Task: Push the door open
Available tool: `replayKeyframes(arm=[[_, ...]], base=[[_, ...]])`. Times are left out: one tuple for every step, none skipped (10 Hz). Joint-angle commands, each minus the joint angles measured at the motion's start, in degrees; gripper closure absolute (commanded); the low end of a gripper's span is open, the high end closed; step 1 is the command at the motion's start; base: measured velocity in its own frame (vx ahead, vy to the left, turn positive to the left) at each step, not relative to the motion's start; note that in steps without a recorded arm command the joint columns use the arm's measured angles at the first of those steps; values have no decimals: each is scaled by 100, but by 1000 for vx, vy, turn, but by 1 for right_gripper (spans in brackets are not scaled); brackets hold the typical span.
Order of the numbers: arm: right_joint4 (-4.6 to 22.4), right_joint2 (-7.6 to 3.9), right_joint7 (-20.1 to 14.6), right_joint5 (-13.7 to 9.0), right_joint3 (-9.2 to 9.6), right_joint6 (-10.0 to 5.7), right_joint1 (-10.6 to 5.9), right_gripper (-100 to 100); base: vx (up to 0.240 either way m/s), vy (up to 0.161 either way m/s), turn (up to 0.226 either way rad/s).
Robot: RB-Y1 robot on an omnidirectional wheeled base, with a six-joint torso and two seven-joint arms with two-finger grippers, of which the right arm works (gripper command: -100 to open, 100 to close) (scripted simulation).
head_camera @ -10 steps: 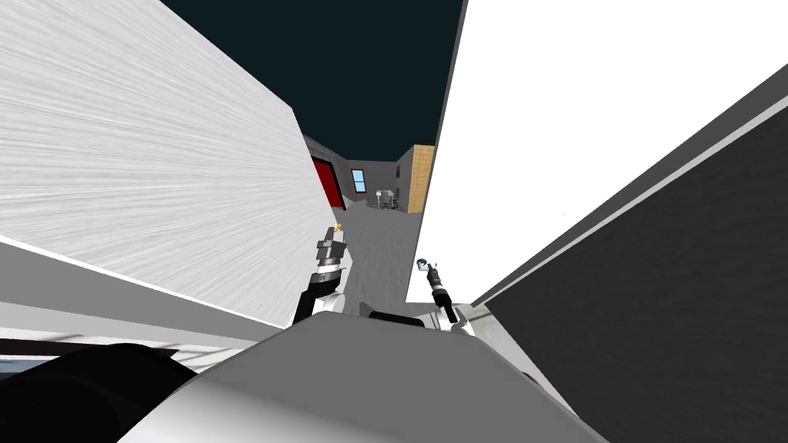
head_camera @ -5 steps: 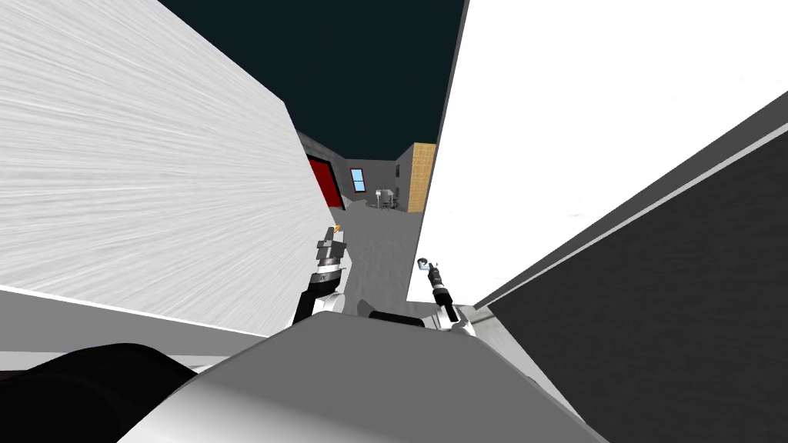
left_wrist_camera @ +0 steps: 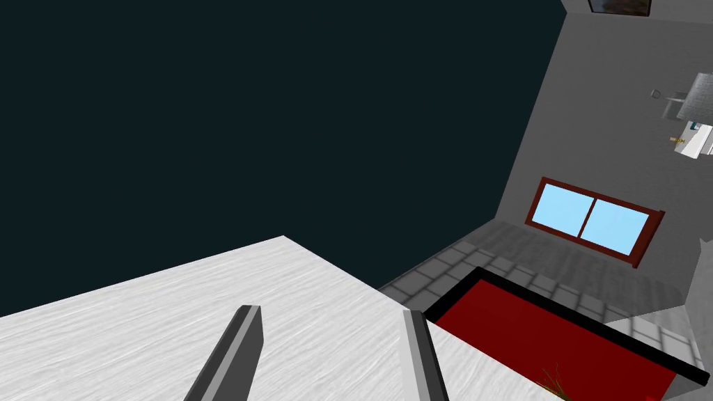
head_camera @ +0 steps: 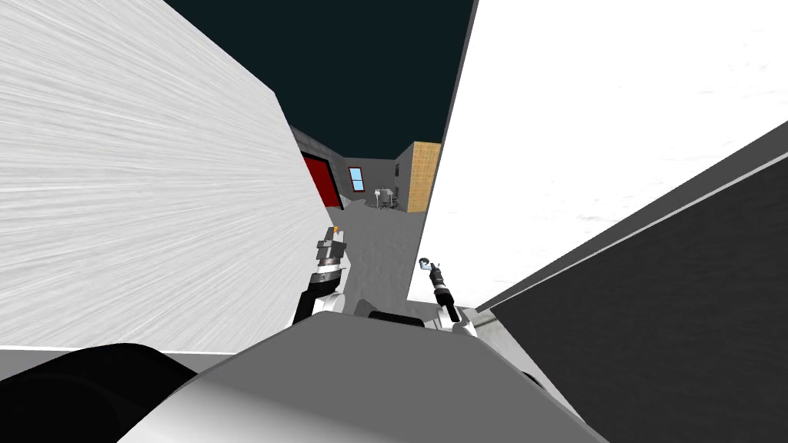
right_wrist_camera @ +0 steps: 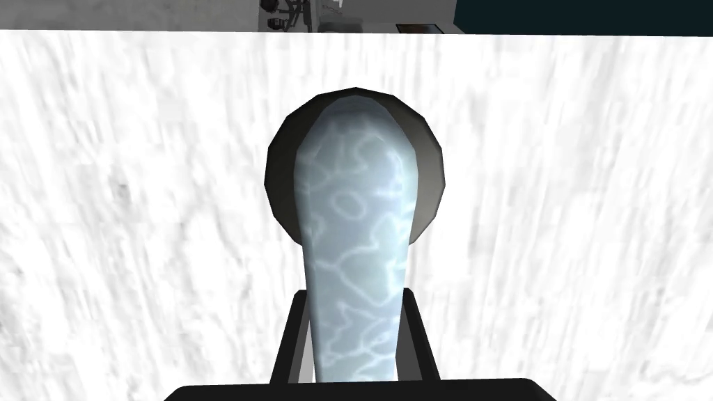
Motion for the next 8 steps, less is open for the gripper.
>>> replayKeyframes(arm=[[-145,-26,49,-69,-111,79,71,100],[-145,-26,49,-69,-111,79,71,100],[-141,-27,85,-113,-175,88,73,100],[-141,-27,85,-113,-175,88,73,100],[-135,-26,138,-178,-267,101,75,100],[-133,-26,156,-200,-298,106,76,100],[-129,-23,189,-241,-357,114,78,100],[-129,-23,189,-241,-357,114,78,100]], base=[[90,42,-60],[109,74,-44],[114,83,-52],[95,68,-29],[135,91,-67],[169,81,-62],[157,87,-35],[107,62,-27]])
